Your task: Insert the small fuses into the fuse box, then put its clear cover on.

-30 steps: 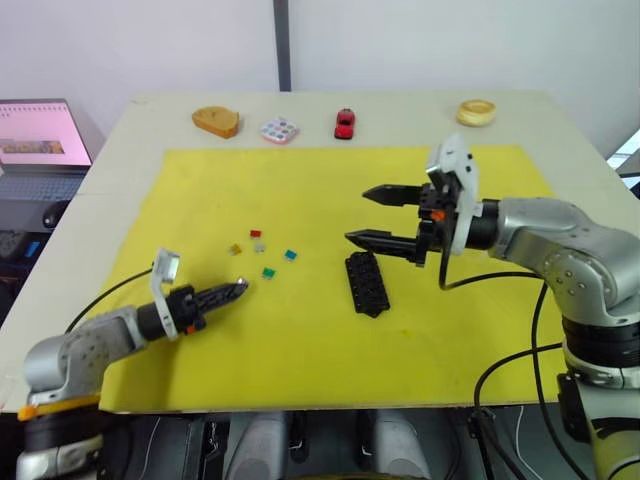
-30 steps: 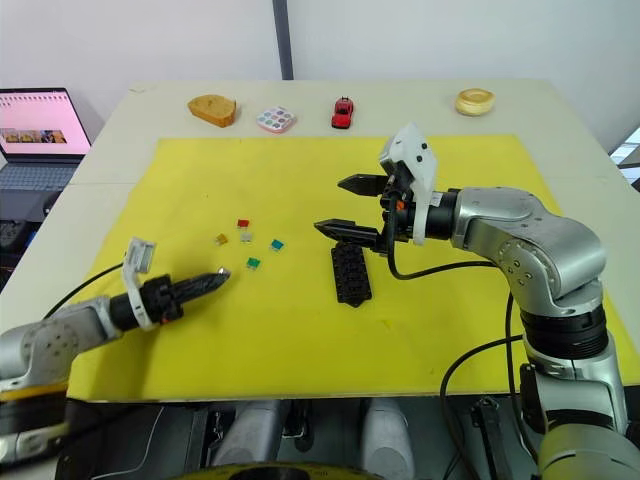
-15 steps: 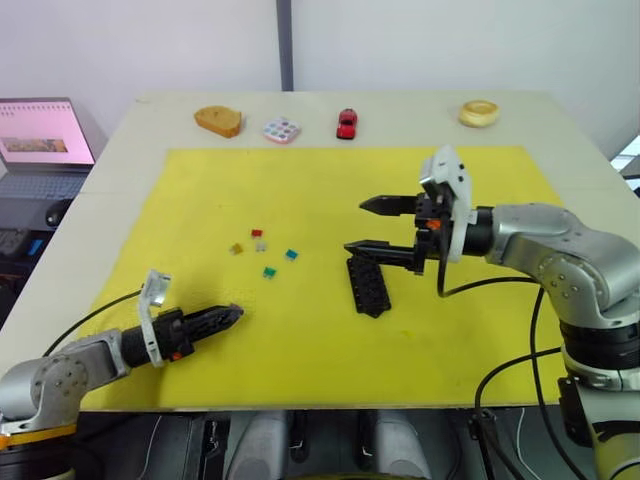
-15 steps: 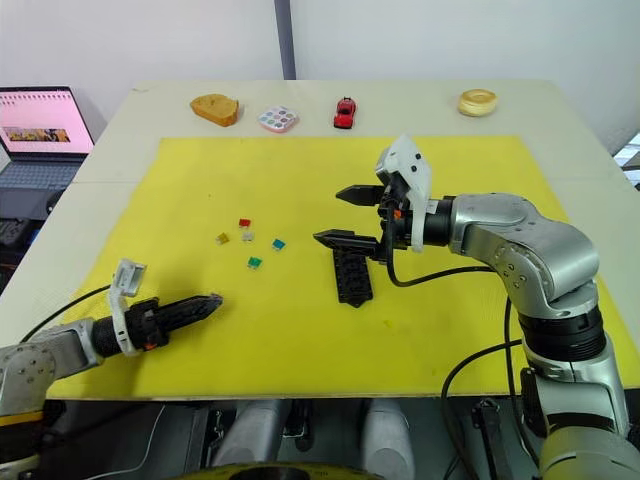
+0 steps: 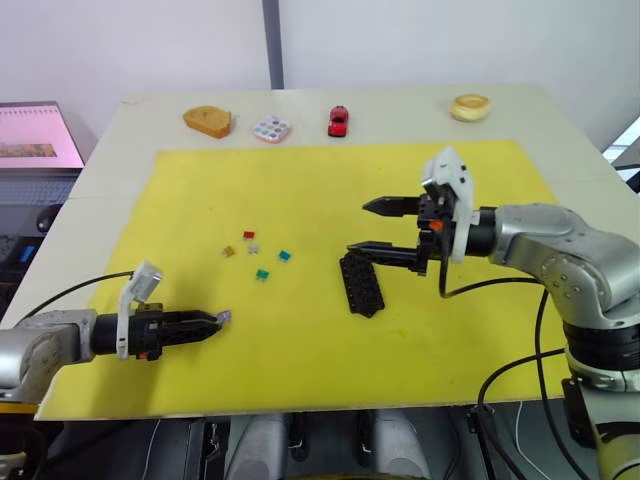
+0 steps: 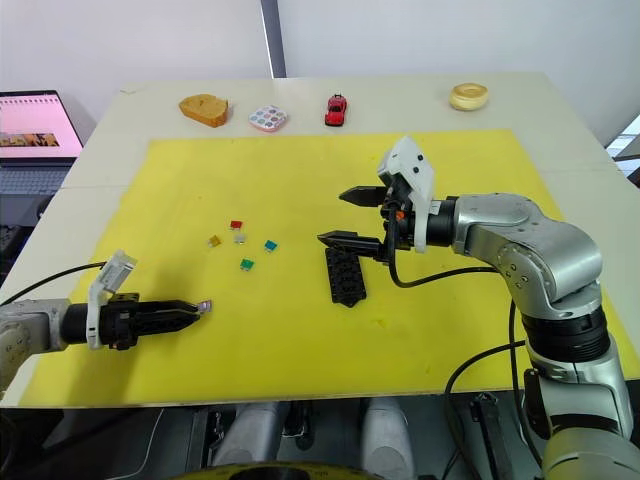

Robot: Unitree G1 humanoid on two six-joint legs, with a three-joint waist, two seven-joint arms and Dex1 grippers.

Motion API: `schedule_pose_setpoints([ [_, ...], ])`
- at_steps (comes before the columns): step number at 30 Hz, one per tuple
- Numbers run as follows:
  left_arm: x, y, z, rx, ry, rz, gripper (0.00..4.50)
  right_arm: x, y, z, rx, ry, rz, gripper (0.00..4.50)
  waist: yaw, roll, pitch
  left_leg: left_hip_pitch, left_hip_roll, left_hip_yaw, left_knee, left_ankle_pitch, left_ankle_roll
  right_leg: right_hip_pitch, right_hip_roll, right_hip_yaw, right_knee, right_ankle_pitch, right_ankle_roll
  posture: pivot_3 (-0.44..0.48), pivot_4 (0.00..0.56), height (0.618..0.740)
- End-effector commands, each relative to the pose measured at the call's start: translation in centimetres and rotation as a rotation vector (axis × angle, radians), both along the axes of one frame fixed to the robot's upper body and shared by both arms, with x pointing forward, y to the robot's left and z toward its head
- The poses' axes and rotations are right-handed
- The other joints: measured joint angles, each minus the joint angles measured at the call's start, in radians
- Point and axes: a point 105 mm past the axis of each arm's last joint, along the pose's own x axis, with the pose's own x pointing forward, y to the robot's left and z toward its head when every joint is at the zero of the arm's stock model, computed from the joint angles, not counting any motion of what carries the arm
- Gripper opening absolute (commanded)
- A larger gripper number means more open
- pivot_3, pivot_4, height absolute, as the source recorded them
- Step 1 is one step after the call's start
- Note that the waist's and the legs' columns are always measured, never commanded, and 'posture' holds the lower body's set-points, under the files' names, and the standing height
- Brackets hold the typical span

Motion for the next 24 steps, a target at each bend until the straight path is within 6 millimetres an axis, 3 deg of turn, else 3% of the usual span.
schedule_pose_setpoints([
  [1, 0.2, -0.4, -0.4, -0.014, -0.003, 0.013, 1.85, -0.4, 0.0, 1.0, 0.001, -0.052, 0.005, 4.50, 0.002, 0.000, 0.000, 0.000, 0.000, 0.000, 0.000, 0.000, 0.000, 0.000, -0.002, -0.003, 0.000, 0.000, 0.001, 0.000, 0.150, 0.740],
  [11, -0.3, -1.8, -1.7, -0.086, 0.045, 0.054, 1.85, -0.1, -0.3, 1.1, -0.004, -0.058, -0.012, 4.50, 0.023, 0.000, 0.000, 0.000, 0.000, 0.001, 0.002, 0.000, 0.000, 0.001, -0.003, -0.004, 0.000, 0.002, 0.002, 0.000, 0.150, 0.740],
  [14, -0.1, -1.6, -1.9, -0.089, 0.047, 0.077, 1.05, 0.1, -0.3, 1.2, -0.005, -0.060, -0.017, 4.50, 0.022, 0.000, 0.000, 0.000, 0.000, 0.001, 0.002, 0.000, 0.000, 0.001, -0.003, -0.004, 0.000, 0.002, 0.002, 0.000, 0.150, 0.740],
  [16, -0.1, -1.6, -2.0, -0.098, 0.052, 0.086, 0.04, 0.1, -0.4, 1.2, -0.006, -0.062, -0.021, 4.50, 0.022, 0.000, 0.000, 0.001, 0.000, 0.001, 0.002, 0.000, 0.000, 0.001, -0.003, -0.004, 0.000, 0.002, 0.002, 0.000, 0.150, 0.740],
  [24, -0.3, -1.5, -1.8, -0.114, 0.054, 0.090, 0.04, 0.3, -0.3, 1.2, 0.000, -0.063, -0.021, 4.50, 0.021, 0.000, 0.000, 0.001, 0.000, 0.001, 0.002, 0.000, 0.000, 0.001, -0.003, -0.004, 0.000, 0.002, 0.002, 0.000, 0.150, 0.740],
])
